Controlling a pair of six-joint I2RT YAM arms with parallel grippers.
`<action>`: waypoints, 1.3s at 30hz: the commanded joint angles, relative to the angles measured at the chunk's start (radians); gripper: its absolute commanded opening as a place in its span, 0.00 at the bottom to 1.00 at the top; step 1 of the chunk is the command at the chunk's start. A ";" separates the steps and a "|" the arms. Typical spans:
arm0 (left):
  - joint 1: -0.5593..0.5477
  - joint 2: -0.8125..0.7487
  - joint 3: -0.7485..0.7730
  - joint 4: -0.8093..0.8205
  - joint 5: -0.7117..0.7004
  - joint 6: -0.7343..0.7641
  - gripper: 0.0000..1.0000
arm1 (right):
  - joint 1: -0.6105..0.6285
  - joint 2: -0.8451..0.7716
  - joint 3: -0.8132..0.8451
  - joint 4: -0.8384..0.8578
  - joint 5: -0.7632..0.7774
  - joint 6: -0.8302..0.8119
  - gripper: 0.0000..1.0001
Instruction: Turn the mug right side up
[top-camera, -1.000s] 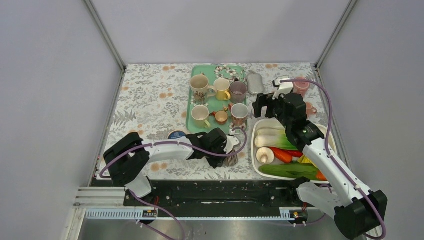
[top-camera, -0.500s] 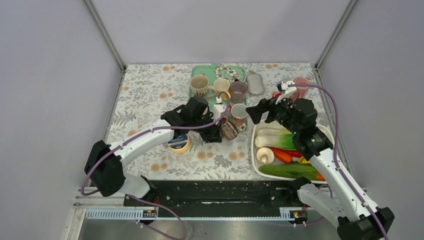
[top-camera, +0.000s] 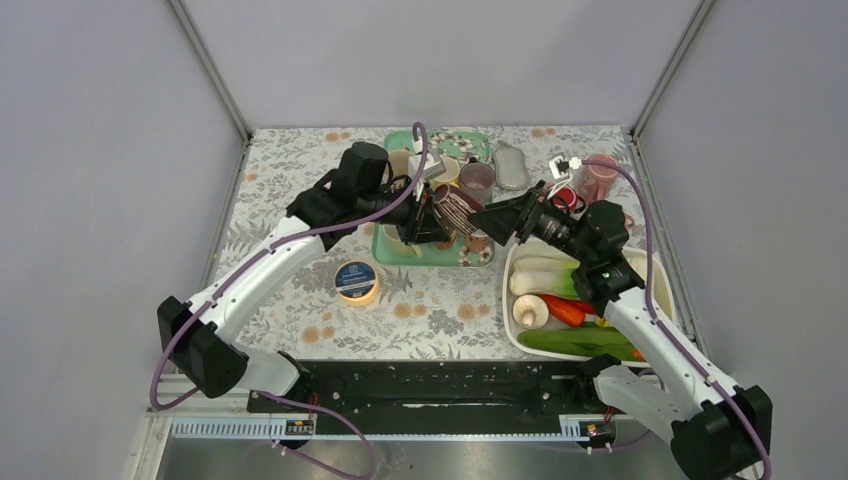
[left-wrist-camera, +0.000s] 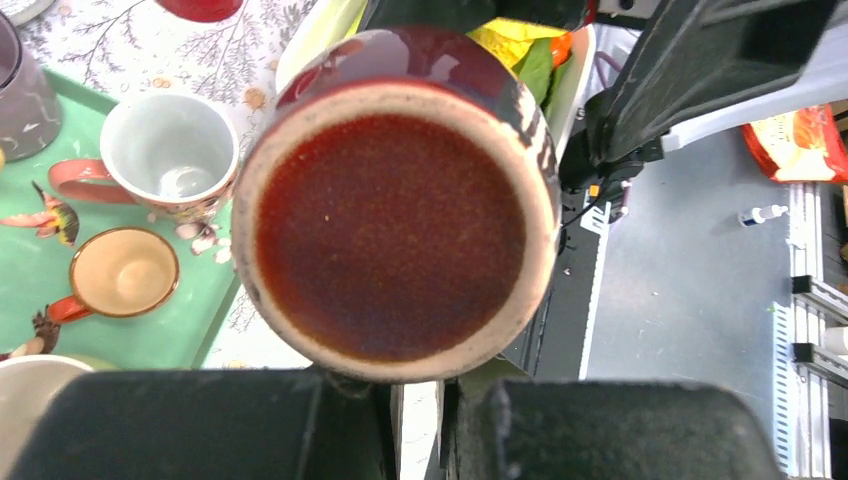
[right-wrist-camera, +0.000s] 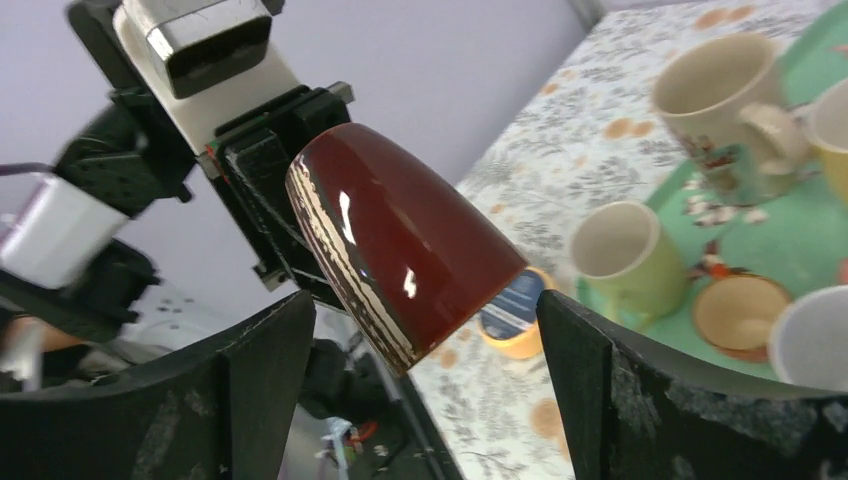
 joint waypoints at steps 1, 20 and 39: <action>-0.004 -0.011 0.060 0.031 0.090 -0.028 0.00 | -0.002 0.062 -0.034 0.373 -0.150 0.304 0.87; 0.026 -0.011 0.049 -0.014 -0.024 0.111 0.76 | -0.020 0.198 0.016 0.571 -0.182 0.408 0.00; -0.227 0.275 0.042 -0.201 -0.554 0.689 0.63 | -0.048 -0.090 0.336 -0.701 0.715 -0.586 0.00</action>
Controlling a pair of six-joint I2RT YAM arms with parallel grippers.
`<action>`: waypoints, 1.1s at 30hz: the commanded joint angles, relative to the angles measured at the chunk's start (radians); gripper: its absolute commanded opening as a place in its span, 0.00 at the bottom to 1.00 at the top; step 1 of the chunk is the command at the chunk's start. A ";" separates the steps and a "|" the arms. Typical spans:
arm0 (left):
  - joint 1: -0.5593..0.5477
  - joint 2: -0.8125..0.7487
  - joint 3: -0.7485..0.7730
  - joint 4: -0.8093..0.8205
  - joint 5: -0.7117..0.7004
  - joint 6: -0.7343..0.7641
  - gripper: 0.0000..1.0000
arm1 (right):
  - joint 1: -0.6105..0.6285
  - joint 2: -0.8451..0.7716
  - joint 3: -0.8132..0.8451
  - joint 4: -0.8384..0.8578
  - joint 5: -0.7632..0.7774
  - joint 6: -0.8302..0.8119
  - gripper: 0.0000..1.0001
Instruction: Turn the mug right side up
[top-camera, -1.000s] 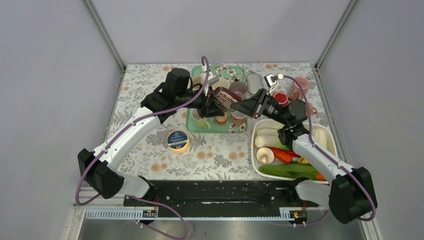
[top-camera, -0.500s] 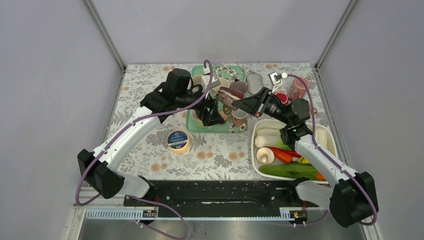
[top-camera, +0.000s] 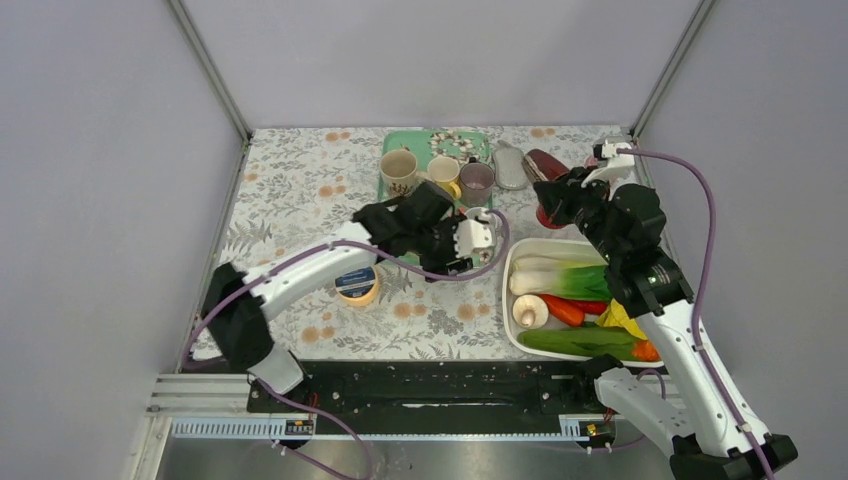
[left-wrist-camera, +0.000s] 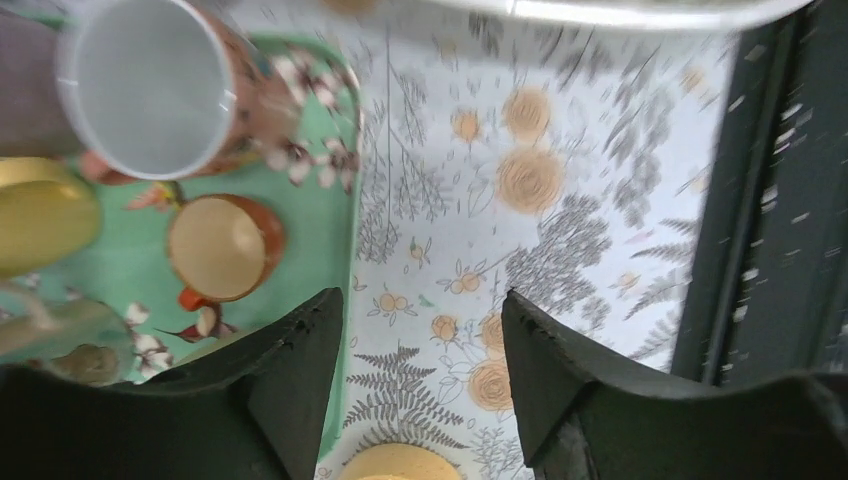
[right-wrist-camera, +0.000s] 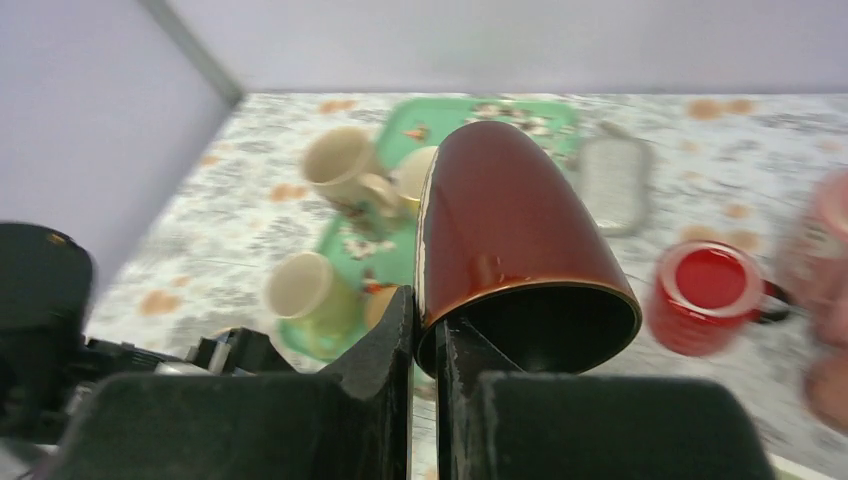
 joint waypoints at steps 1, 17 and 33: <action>-0.008 0.164 0.040 -0.044 -0.171 0.147 0.63 | -0.006 -0.026 0.050 -0.178 0.256 -0.202 0.00; 0.004 0.429 0.099 0.047 -0.300 0.196 0.56 | -0.008 -0.038 0.036 -0.200 0.216 -0.234 0.00; 0.023 0.540 0.151 0.005 -0.272 0.193 0.41 | -0.008 -0.061 0.036 -0.201 0.193 -0.248 0.00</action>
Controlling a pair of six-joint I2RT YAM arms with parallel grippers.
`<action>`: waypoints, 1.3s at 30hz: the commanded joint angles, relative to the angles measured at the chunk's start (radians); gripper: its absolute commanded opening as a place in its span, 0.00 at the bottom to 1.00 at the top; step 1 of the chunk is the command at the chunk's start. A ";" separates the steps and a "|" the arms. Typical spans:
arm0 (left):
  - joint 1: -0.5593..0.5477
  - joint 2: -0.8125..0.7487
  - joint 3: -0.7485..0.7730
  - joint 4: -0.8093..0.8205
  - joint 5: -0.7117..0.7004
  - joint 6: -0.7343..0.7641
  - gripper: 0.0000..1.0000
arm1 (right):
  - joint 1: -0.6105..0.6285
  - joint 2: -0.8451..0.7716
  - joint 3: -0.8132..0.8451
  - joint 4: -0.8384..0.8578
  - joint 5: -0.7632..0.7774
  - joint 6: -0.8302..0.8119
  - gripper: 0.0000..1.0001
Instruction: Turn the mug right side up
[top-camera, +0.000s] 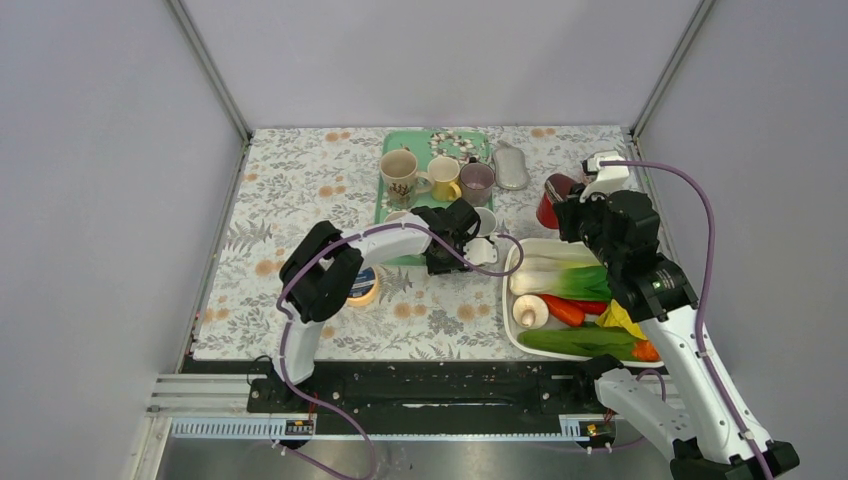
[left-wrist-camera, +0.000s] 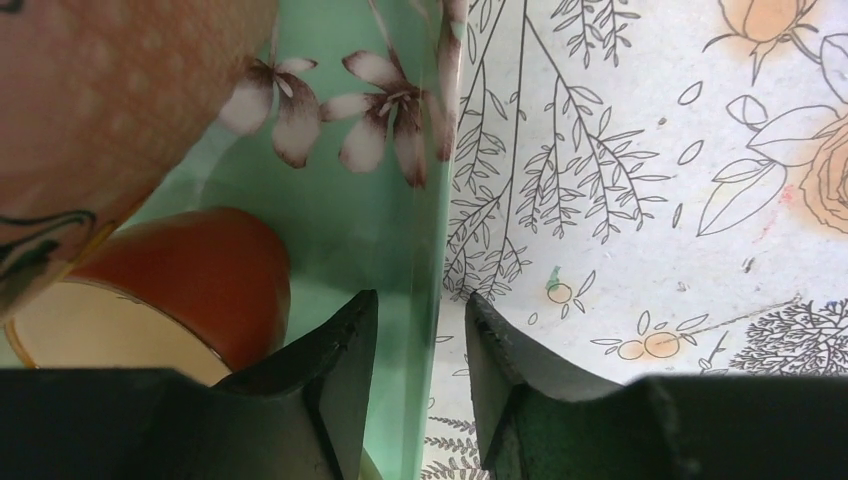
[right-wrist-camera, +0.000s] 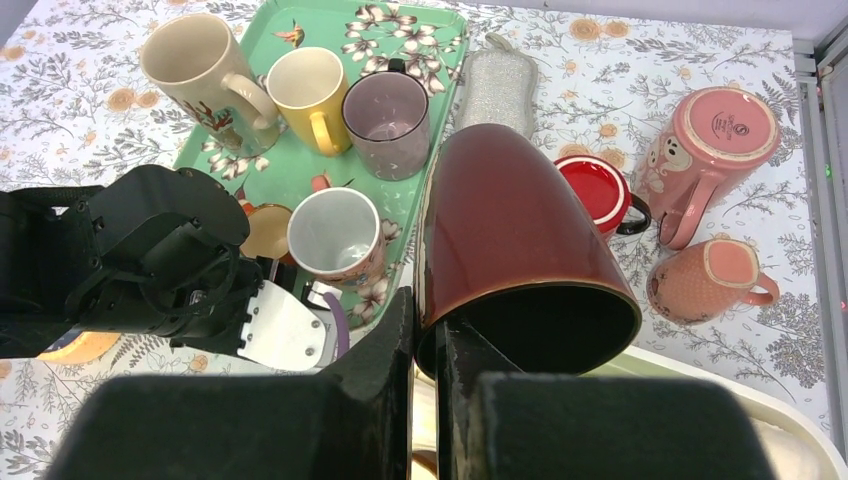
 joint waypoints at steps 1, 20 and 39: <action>0.006 0.019 0.037 -0.006 0.013 -0.003 0.39 | -0.003 -0.032 0.023 0.064 -0.013 -0.021 0.00; -0.021 -0.122 -0.176 0.000 0.185 -0.192 0.00 | -0.003 -0.058 0.026 0.064 -0.019 -0.026 0.00; -0.164 -0.304 -0.371 -0.084 0.326 -0.309 0.00 | -0.003 -0.044 0.044 0.042 -0.032 -0.043 0.00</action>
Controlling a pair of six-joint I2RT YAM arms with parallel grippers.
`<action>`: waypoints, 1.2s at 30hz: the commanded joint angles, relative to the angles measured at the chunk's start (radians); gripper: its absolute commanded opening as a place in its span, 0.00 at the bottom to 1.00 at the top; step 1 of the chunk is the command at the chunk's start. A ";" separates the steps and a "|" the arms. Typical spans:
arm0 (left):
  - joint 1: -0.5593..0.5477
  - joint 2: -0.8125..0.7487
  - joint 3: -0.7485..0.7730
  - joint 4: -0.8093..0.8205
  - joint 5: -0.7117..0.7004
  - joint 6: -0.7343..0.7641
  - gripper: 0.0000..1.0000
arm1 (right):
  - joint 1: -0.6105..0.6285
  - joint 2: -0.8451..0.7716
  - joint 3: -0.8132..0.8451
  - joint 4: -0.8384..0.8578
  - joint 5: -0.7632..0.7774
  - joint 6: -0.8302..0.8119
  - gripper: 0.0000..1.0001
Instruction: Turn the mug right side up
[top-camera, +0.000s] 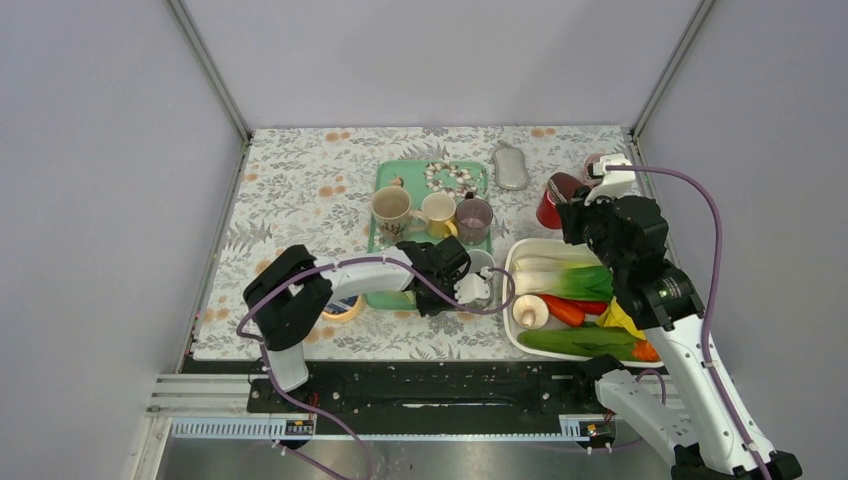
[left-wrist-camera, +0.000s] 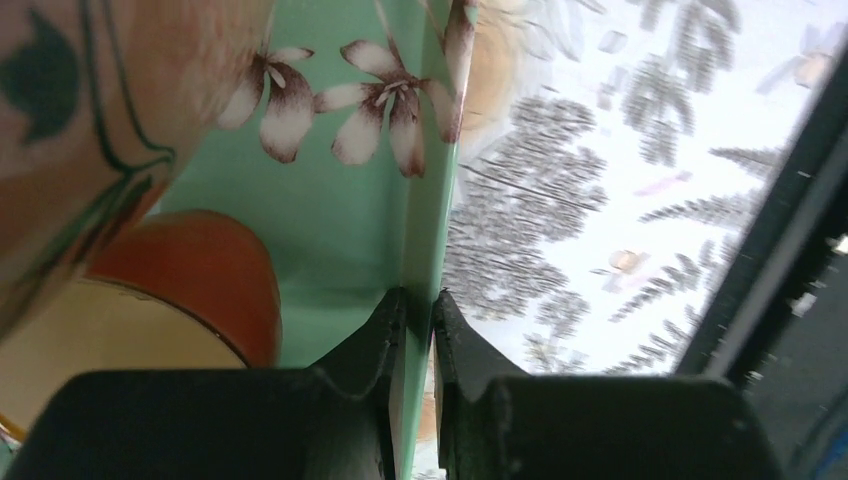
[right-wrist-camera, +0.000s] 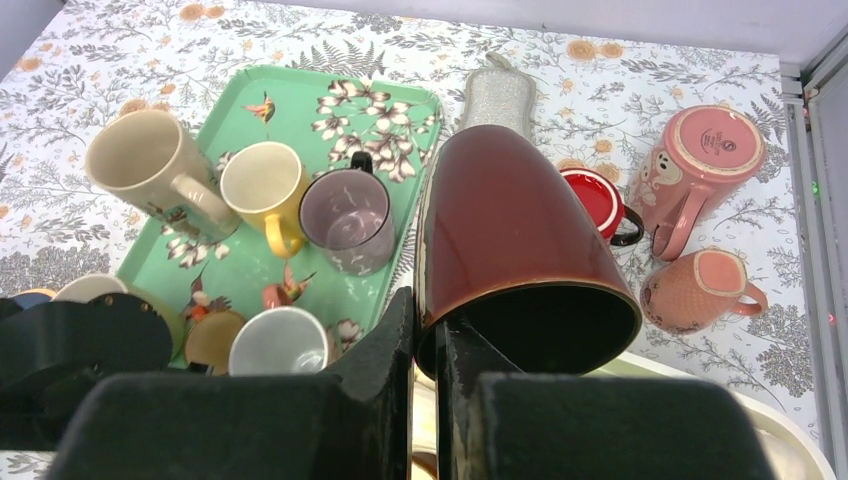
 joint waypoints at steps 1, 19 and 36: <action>-0.065 -0.082 -0.064 -0.153 0.193 -0.097 0.00 | -0.003 0.012 0.050 0.032 -0.034 -0.032 0.00; -0.149 -0.285 0.023 -0.322 0.214 0.021 0.51 | -0.003 0.471 0.441 -0.236 -0.275 -0.166 0.00; 0.470 -0.516 0.248 -0.403 0.448 0.065 0.71 | 0.114 1.358 1.284 -0.777 -0.207 -0.457 0.00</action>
